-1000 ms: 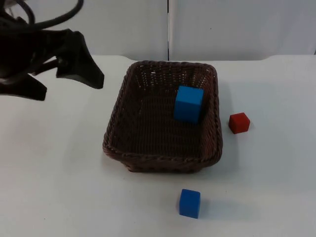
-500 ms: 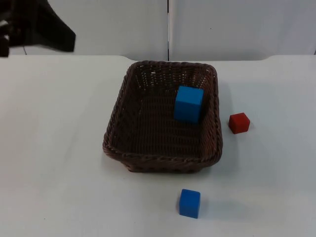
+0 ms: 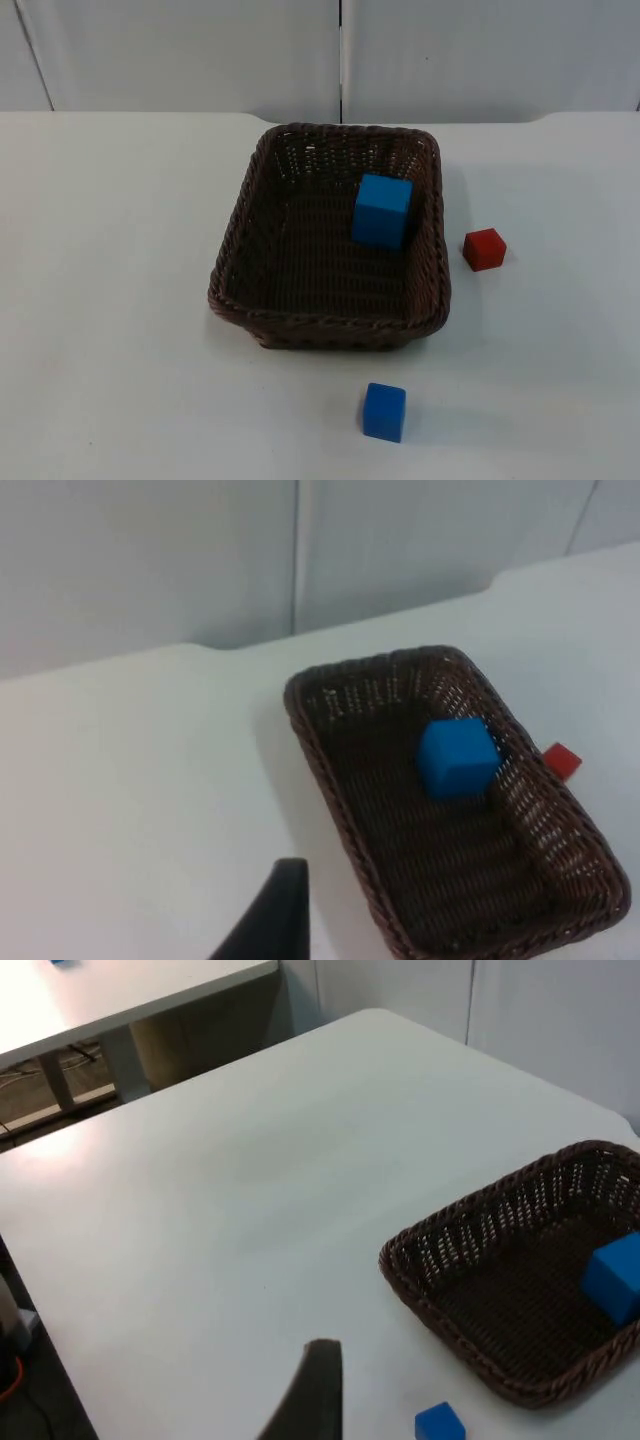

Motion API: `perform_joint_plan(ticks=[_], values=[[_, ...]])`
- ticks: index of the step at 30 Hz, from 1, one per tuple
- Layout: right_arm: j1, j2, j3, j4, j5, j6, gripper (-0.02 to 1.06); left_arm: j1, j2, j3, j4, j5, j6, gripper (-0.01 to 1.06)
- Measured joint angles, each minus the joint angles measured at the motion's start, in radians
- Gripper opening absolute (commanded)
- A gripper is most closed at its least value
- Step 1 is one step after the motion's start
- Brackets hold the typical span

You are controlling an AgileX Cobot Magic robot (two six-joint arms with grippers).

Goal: Pick up the basket with the left hand and place the largest block into the basket with the right hand.

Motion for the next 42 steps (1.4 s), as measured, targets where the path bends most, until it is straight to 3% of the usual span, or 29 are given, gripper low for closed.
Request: perform_joint_plan(ticks=[21,29,35,42], values=[[0.0,-0.227,0.043,0.0,0.109,0.01,0.8,0.0,-0.405,0.01,0.343,0.212,-0.276,0.98],[0.0,-0.339,0.043,-0.004,0.212,0.01,0.8,0.0,-0.627,0.145,0.454,0.245,-0.414,0.98],[0.0,-0.4,0.043,-0.004,0.271,0.01,0.8,0.0,-0.742,0.171,0.514,0.283,-0.484,0.98],[0.0,-0.499,0.043,-0.037,0.358,0.021,0.8,0.0,-0.775,0.186,0.547,0.386,-0.527,0.98]])
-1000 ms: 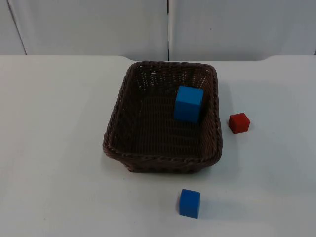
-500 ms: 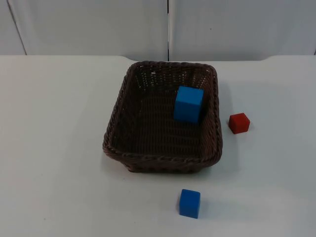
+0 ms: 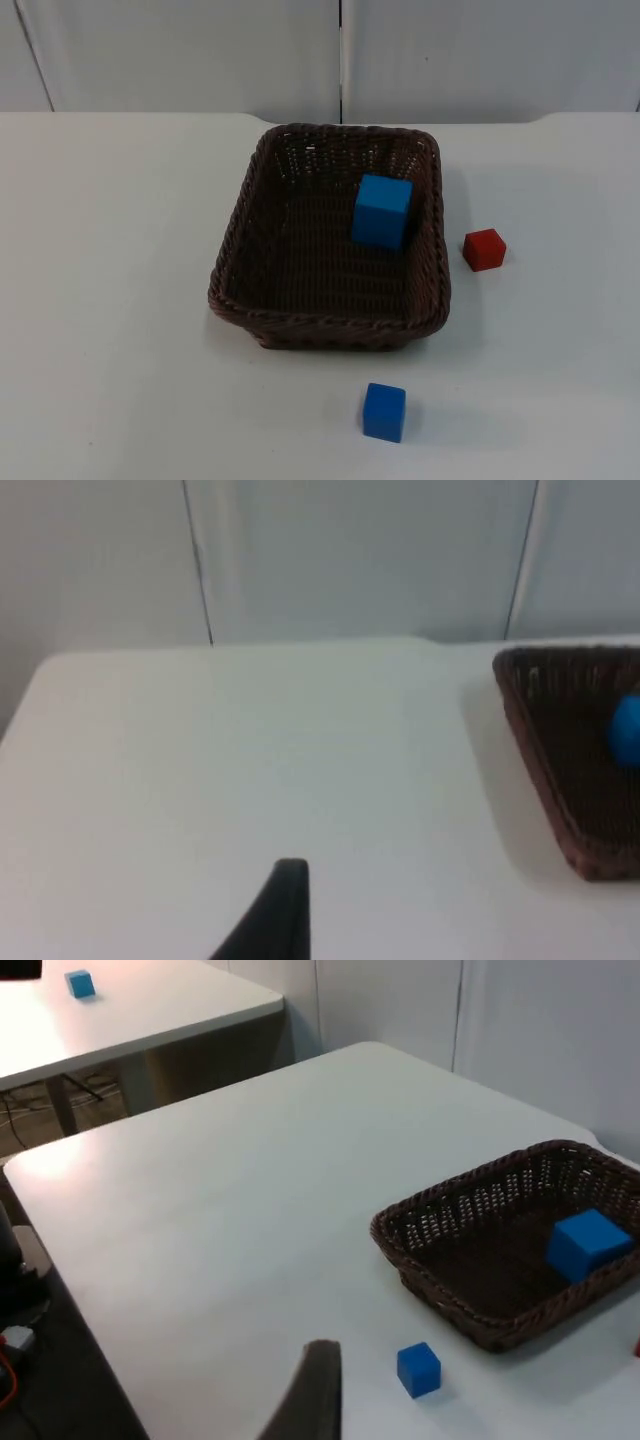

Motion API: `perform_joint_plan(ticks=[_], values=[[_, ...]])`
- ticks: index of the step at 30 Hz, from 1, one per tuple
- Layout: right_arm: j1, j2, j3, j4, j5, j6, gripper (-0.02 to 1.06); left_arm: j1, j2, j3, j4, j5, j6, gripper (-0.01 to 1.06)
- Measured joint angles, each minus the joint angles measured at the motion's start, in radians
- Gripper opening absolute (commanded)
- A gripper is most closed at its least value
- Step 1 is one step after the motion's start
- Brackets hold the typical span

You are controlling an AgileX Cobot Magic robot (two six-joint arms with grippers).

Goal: Pick up the basket with the left hand and place the largest block into the basket with the right hand.

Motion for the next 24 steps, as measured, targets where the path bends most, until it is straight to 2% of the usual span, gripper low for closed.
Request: perform_joint_plan(ticks=[4,9,24], values=[[0.0,-0.04,0.0,-0.066,0.063,0.056,0.8,0.0,0.0,0.041,0.004,0.03,-0.004,0.98],[0.0,-0.04,0.002,-0.101,0.134,0.087,0.8,0.0,0.0,0.082,0.0,0.041,-0.004,0.98],[0.0,-0.04,0.043,-0.145,0.196,0.123,0.8,0.0,0.0,0.092,-0.048,0.043,0.033,0.98]])
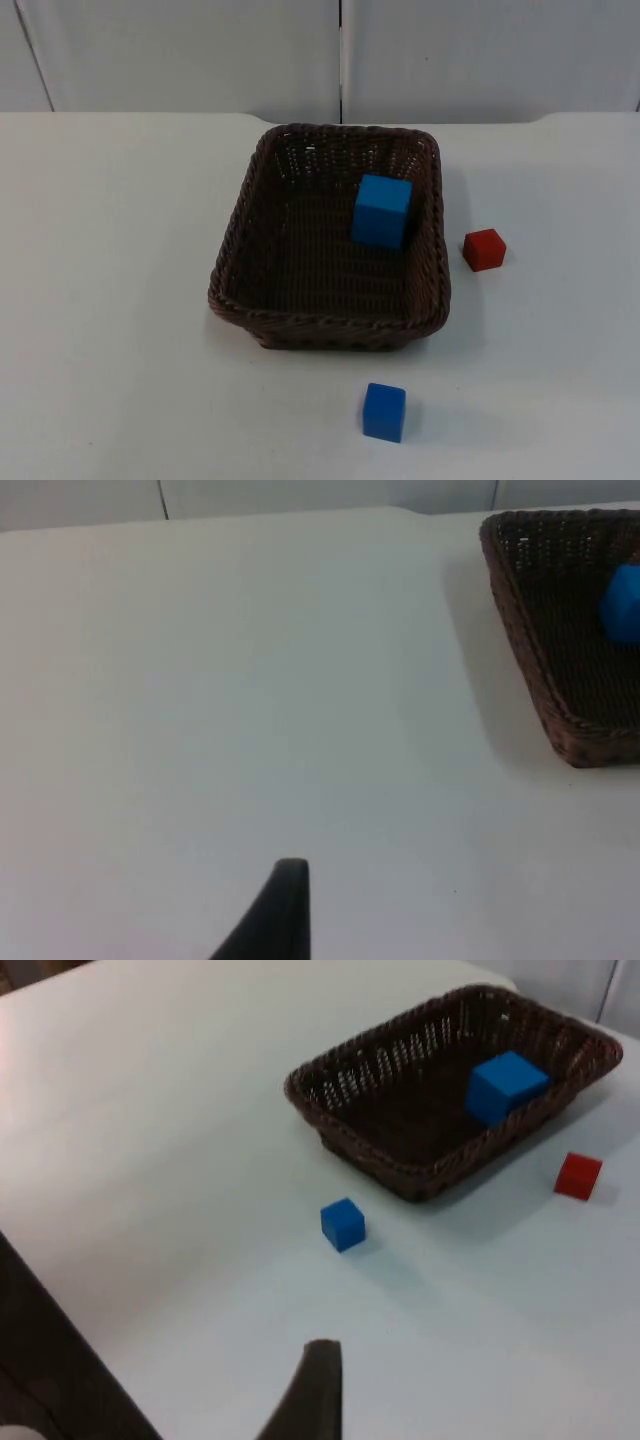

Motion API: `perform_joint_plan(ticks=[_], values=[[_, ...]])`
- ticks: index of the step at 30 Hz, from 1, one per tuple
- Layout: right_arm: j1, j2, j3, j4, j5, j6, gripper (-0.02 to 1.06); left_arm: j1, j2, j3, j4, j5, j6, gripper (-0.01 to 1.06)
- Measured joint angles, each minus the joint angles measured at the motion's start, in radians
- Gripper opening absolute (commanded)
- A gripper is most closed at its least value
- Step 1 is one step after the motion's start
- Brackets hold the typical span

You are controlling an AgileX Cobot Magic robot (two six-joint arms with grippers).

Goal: Pick up the basket with the left hand and place the largest block into the basket with the right hand.

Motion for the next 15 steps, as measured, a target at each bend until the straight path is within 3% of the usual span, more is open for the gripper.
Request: perform_joint_plan(ticks=[15], values=[[0.0,0.0,0.006,0.0,0.008,0.002,0.8,0.0,0.0,0.0,0.0,0.0,0.004,0.98]])
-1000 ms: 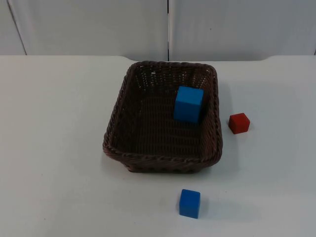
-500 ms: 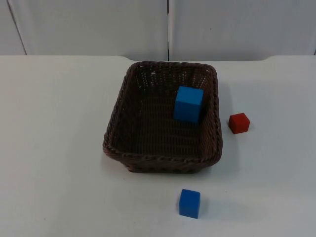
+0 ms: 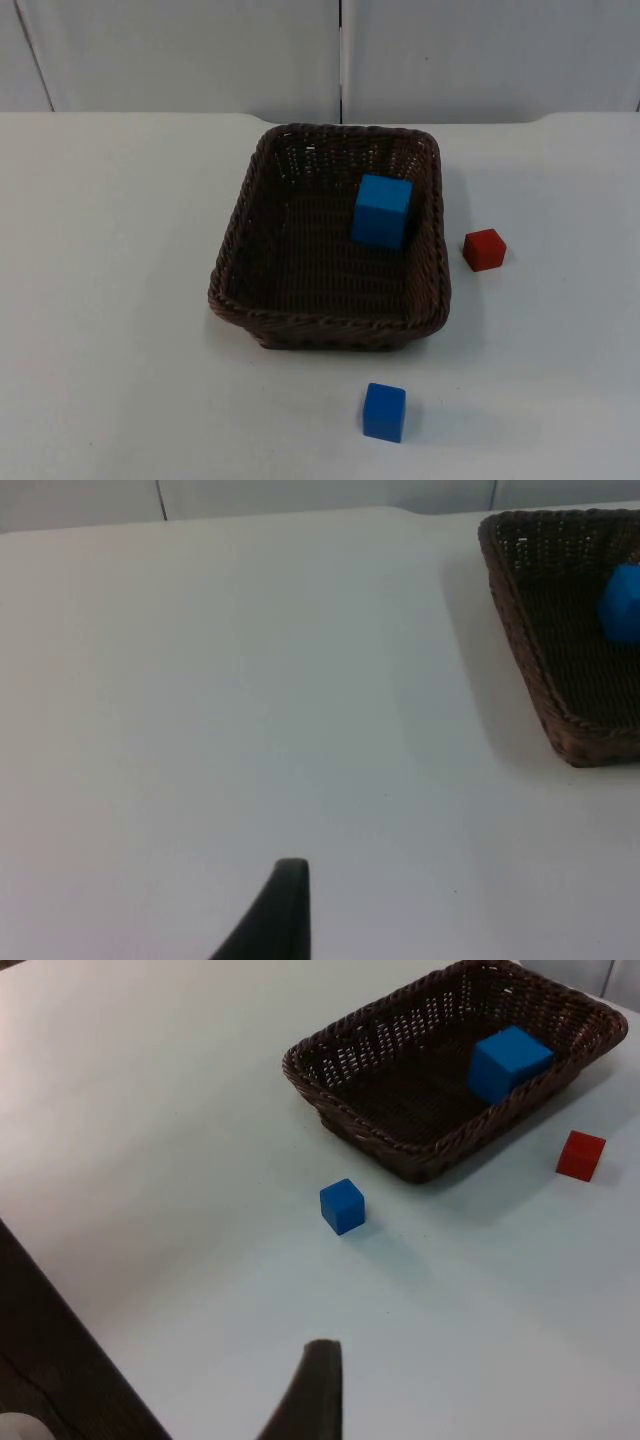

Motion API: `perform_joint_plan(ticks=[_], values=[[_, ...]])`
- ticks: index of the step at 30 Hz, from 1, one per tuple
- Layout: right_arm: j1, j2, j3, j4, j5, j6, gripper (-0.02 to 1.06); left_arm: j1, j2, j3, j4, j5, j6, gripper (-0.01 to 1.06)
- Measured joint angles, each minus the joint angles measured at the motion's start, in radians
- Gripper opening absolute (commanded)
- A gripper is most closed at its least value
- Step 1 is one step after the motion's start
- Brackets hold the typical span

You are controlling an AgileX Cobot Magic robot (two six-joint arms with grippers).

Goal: Pick up the basket with the left hand and place the largest block into the basket with the right hand.

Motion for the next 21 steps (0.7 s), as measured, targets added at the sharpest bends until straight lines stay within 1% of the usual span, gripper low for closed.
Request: perform_joint_plan(ticks=[7,8,9,11,13,21], values=[[0.0,0.0,0.0,0.0,0.0,0.002,0.81,0.0,0.0,0.0,0.0,0.0,0.0,0.98],[0.0,0.0,0.0,0.0,0.0,0.002,0.86,0.0,0.0,0.0,0.0,0.0,0.0,0.99],[0.0,0.0,0.0,0.0,0.0,0.002,0.86,0.0,0.0,0.0,0.0,0.0,0.0,0.99],[0.0,0.0,0.0,0.0,0.0,0.002,0.96,0.0,0.0,0.0,0.0,0.0,0.0,1.04],[0.0,0.0,0.0,0.0,0.0,0.002,1.05,0.0,0.0,0.0,0.0,0.0,0.0,1.05],[0.0,0.0,0.0,0.0,0.0,0.002,1.05,0.0,0.0,0.0,0.0,0.0,0.0,1.05]])
